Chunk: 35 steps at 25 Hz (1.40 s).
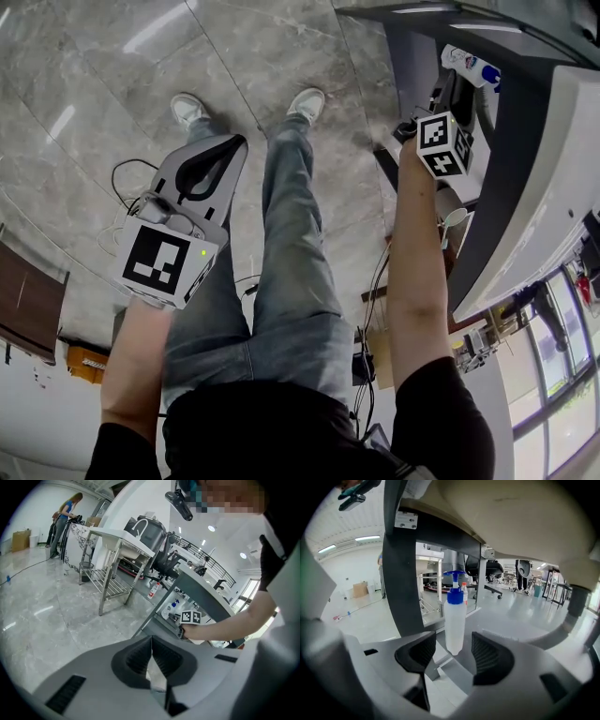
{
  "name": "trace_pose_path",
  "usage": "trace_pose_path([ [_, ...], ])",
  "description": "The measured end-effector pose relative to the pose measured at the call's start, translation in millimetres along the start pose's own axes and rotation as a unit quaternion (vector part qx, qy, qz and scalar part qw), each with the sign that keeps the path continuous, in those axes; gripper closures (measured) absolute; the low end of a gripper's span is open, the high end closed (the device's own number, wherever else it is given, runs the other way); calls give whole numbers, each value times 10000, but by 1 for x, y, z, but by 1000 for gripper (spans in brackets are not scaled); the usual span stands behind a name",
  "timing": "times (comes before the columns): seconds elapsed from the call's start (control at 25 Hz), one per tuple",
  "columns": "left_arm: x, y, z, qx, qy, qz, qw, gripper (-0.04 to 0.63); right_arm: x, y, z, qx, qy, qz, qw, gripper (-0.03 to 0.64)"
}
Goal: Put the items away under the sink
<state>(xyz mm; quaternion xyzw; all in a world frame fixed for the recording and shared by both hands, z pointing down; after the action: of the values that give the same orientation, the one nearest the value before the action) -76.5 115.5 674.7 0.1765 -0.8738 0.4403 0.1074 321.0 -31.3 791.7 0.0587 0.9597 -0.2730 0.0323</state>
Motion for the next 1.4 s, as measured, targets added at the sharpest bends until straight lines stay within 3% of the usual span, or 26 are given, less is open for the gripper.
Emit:
trace_pose_path([
  [0.28, 0, 19, 24, -274, -86, 123, 9995, 572, 46, 43, 7, 281, -148, 567, 9979, 400],
  [0.44, 0, 33, 38, -412, -70, 253, 9988, 572, 75, 68, 28, 239, -294, 966, 9946, 524],
  [0.56, -3, 43, 48, -484, -74, 311, 9983, 572, 99, 83, 49, 235, -334, 1332, 9902, 560],
  [0.92, -17, 80, 89, -766, -224, 447, 9958, 572, 165, 133, 129, 310, 72, 2263, 9735, 573],
  [1.2, -32, 122, 136, -1101, -497, 467, 9916, 572, 185, 175, 188, 231, -163, 2679, 9630, 572],
  [1.4, -49, 151, 173, -1367, -662, 389, 9876, 572, 193, 198, 234, 31, 65, 2875, 9578, 574],
])
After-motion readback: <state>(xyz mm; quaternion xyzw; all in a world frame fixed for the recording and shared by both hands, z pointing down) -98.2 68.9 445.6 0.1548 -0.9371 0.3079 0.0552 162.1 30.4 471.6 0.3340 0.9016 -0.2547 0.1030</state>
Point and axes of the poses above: the fingertips, and each gripper's own axes: y backward along the fingers, x to its left, z out of its top, the point moved 7 cm from there along y, backward along the fingers, and after that the axes turned 14 degrees about z, right-handed, at the moved point
